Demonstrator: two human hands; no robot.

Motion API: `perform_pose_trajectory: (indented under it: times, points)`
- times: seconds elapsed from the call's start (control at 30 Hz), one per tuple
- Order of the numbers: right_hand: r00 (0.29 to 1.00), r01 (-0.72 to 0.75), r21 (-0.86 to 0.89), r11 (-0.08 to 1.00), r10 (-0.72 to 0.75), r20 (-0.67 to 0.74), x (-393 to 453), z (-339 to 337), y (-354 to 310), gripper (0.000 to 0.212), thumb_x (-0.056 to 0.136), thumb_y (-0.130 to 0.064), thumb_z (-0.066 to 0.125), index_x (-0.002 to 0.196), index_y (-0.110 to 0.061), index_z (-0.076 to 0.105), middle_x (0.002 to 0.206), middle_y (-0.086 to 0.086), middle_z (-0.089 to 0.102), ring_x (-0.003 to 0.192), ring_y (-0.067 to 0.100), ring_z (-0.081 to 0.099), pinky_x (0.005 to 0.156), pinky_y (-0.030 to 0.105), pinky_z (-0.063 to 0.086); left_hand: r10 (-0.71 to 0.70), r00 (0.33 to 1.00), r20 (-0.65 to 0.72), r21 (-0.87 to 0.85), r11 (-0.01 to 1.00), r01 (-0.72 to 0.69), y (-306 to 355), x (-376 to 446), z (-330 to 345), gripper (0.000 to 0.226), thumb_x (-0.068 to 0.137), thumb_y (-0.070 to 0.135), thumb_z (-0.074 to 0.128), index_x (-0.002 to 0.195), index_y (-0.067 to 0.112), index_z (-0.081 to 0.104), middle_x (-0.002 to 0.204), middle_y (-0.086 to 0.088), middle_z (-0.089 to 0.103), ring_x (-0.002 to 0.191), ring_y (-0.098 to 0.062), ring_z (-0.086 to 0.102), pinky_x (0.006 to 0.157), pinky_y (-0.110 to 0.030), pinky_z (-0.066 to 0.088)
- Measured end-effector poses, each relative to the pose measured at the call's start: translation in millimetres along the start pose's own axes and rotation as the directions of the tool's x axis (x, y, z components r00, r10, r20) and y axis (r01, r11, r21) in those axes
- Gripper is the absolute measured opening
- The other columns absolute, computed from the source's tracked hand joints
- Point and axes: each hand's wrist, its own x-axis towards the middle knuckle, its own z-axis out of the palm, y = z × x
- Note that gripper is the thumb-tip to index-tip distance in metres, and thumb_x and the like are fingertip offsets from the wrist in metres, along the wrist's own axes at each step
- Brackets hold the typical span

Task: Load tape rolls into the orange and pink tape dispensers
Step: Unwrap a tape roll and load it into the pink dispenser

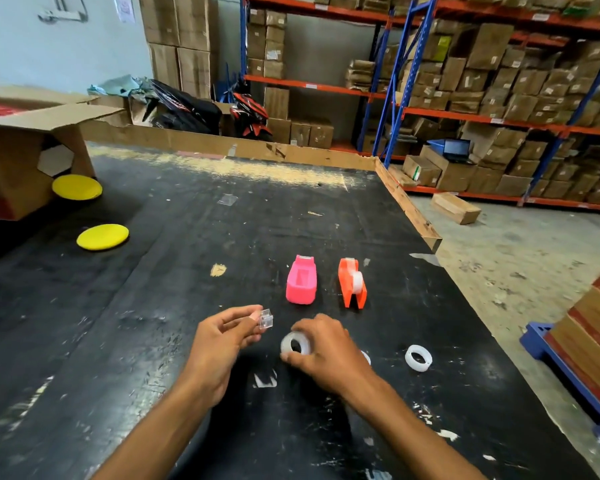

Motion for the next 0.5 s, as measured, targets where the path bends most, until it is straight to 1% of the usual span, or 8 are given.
perform_pose_trajectory:
  times: [0.07,0.1,0.13,0.2,0.23,0.3,0.43,0.5]
  points:
    - [0.997,0.064,0.192,0.979,-0.056,-0.049,-0.4,-7.1,4.1,0.039,0.074,-0.028,0.074,0.112,-0.022,0.064,0.105,0.004,0.060,0.096,0.023,0.062,0.085,0.037,0.053,-0.014,1.000,-0.001,-0.008,1.000,0.014,-1.0,-1.1,1.8,0.013,0.087,0.002,0.061,0.094,0.006,0.070,0.084,-0.010,0.073,0.074,-0.015,0.065,0.060,-0.012,0.055]
    - [0.993,0.097,0.290,0.952,-0.074,-0.088,-1.2,-10.6,5.7,0.043,0.073,-0.022,0.076,0.115,-0.021,0.063,0.104,0.002,0.060,0.094,0.018,0.063,0.083,0.032,0.055,-0.019,1.000,0.003,-0.012,1.000,0.019,-1.5,-1.2,3.9,0.012,0.087,0.002,0.061,0.093,0.006,0.070,0.083,-0.009,0.072,0.073,-0.015,0.065,0.060,-0.012,0.055]
    - [0.988,0.127,0.373,0.919,-0.086,-0.125,-1.8,-14.3,7.5,0.047,0.072,-0.016,0.077,0.116,-0.020,0.062,0.104,0.000,0.060,0.092,0.013,0.064,0.080,0.024,0.057,-0.023,1.000,0.009,-0.014,1.000,0.023,-1.6,-0.8,6.6,0.012,0.087,0.002,0.061,0.093,0.007,0.071,0.083,-0.009,0.072,0.073,-0.015,0.064,0.059,-0.012,0.055]
    - [0.981,0.167,0.471,0.866,-0.095,-0.172,-4.5,-20.6,9.7,0.055,0.071,-0.008,0.078,0.120,-0.021,0.058,0.103,-0.007,0.060,0.090,0.002,0.064,0.075,0.011,0.053,-0.030,0.999,0.023,-0.014,0.999,0.030,-2.1,0.0,11.9,0.013,0.087,0.003,0.061,0.095,0.005,0.071,0.082,-0.009,0.072,0.074,-0.016,0.064,0.060,-0.012,0.055]
    - [0.977,0.183,0.493,0.850,-0.099,-0.191,-6.2,-23.4,10.8,0.058,0.071,-0.007,0.078,0.121,-0.023,0.056,0.103,-0.011,0.060,0.090,0.000,0.064,0.075,0.009,0.052,-0.032,0.999,0.031,-0.011,0.999,0.033,-2.2,0.3,14.6,0.013,0.087,0.004,0.062,0.095,0.005,0.071,0.081,-0.008,0.072,0.074,-0.016,0.064,0.060,-0.012,0.055]
    - [0.967,0.212,0.508,0.835,-0.105,-0.230,-9.3,-29.0,14.2,0.062,0.071,-0.007,0.079,0.124,-0.024,0.054,0.105,-0.015,0.060,0.092,0.002,0.065,0.077,0.010,0.053,-0.033,0.998,0.051,-0.001,0.999,0.033,-2.6,1.1,21.0,0.012,0.086,0.005,0.063,0.093,0.007,0.072,0.079,-0.006,0.074,0.072,-0.014,0.066,0.061,-0.013,0.055]
    - [0.954,0.244,0.511,0.824,-0.109,-0.281,-14.8,-37.8,17.8,0.064,0.070,-0.009,0.080,0.124,-0.028,0.053,0.102,-0.014,0.061,0.091,0.007,0.067,0.081,0.018,0.056,-0.017,0.994,0.105,0.003,1.000,0.017,-1.6,-0.4,32.0,0.012,0.085,0.006,0.064,0.092,0.009,0.074,0.074,-0.001,0.076,0.068,-0.010,0.068,0.061,-0.015,0.056]
    - [0.951,0.250,0.525,0.814,-0.105,-0.290,-16.1,-40.8,18.6,0.062,0.069,-0.009,0.081,0.122,-0.030,0.054,0.103,-0.013,0.063,0.090,0.009,0.069,0.083,0.019,0.057,-0.007,0.990,0.144,0.003,1.000,0.007,-0.1,-1.7,36.7,0.012,0.085,0.007,0.064,0.090,0.011,0.075,0.077,-0.003,0.078,0.070,-0.010,0.069,0.063,-0.016,0.056]
